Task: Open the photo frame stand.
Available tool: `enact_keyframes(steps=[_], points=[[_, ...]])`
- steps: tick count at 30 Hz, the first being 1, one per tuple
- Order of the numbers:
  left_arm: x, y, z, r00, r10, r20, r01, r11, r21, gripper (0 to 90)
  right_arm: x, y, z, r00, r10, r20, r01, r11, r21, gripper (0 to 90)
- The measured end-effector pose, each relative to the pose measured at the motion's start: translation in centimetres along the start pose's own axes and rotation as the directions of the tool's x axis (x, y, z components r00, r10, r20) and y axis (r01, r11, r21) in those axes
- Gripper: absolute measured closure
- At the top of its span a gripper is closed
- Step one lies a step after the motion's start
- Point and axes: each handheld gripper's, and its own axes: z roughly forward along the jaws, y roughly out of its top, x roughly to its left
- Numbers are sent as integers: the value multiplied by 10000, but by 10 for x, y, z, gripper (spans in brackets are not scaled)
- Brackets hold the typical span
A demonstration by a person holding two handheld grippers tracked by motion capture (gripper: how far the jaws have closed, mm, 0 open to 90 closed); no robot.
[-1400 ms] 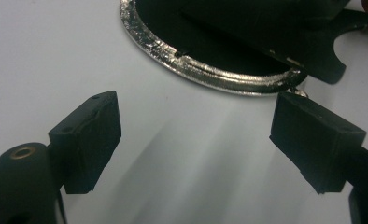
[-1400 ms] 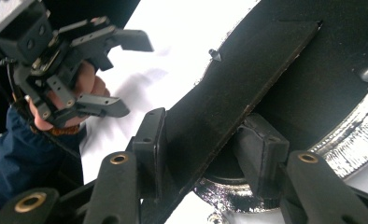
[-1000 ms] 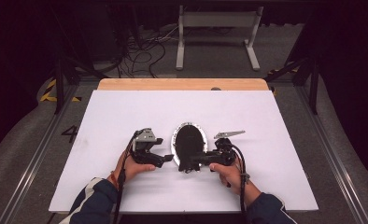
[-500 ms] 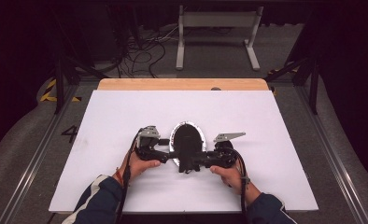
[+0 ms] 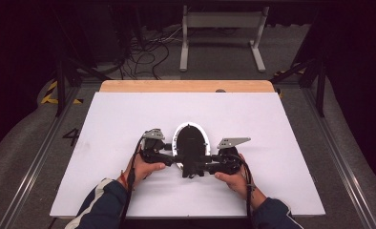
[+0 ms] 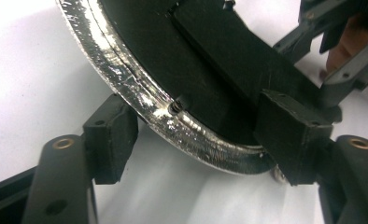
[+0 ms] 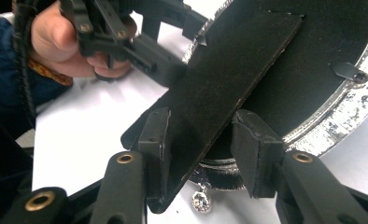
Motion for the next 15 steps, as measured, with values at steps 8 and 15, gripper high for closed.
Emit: enact_keyframes(steps=[8,15], points=[[-2,1,-4,9993,347,112,-345,9992,-190,468,-3,-2,-5,9994,205,-292,-211,9996,-180,637],[-10,3,-10,9957,919,-80,-921,9950,-380,510,0,-1,-10,9965,318,-773,-346,9988,-350,642]])
